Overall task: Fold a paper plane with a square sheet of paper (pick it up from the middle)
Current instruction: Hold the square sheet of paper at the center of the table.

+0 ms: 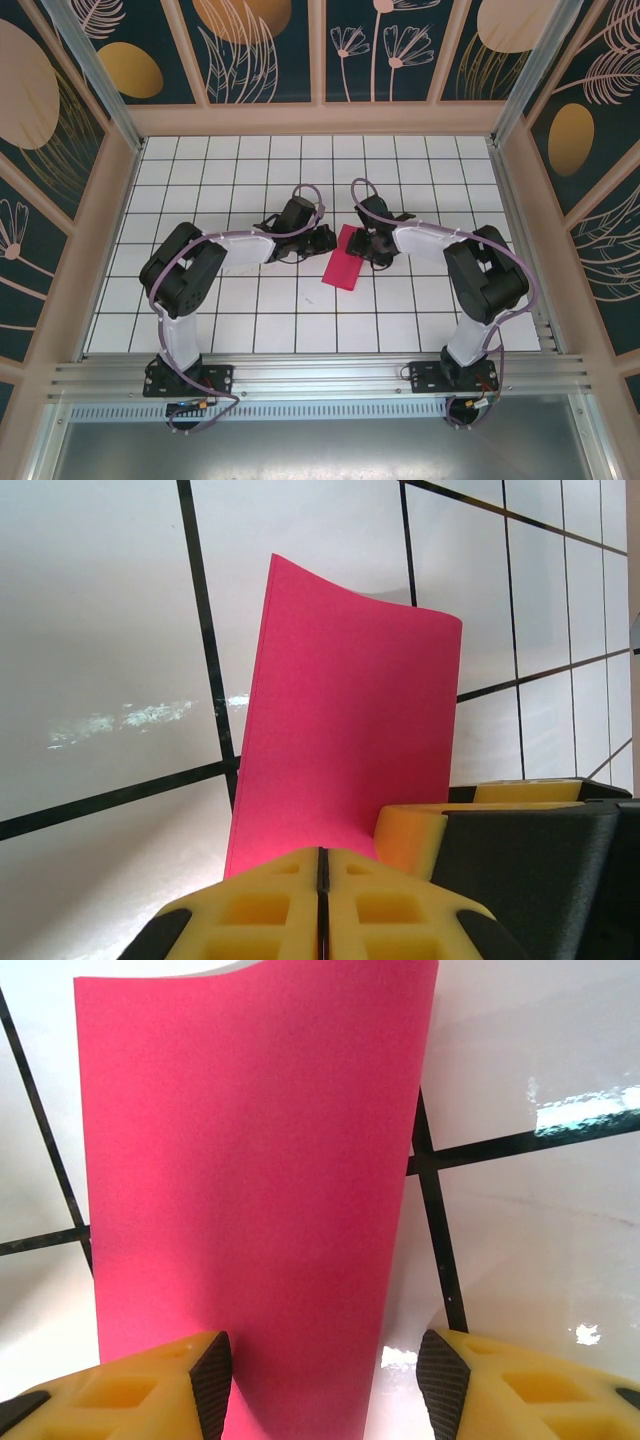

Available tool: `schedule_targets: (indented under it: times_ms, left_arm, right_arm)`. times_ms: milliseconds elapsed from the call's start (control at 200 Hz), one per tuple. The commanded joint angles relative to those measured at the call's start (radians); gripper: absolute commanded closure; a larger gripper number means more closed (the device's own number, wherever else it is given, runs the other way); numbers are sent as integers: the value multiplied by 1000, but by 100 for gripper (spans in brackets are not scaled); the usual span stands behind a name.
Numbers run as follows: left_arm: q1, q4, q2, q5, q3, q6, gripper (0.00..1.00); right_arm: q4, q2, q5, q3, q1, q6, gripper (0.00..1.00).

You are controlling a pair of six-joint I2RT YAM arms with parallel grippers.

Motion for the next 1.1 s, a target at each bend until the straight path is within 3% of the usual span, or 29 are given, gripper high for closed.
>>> schedule_targets:
  times_ms: [0,410,646,1096]
  left_arm:
    - [-4,4,-21,8,0,-15,89]
    - [-4,9,14,72,14,-5,89]
    - [-4,-5,70,126,52,1,96]
    - [-8,-101,137,49,106,33,96]
  right_arm:
    - [-44,51,34,-1,2,-6,43]
    - [-48,61,35,-5,2,-3,43]
    - [-46,63,36,-5,4,1,43]
    - [-49,62,35,1,7,2,43]
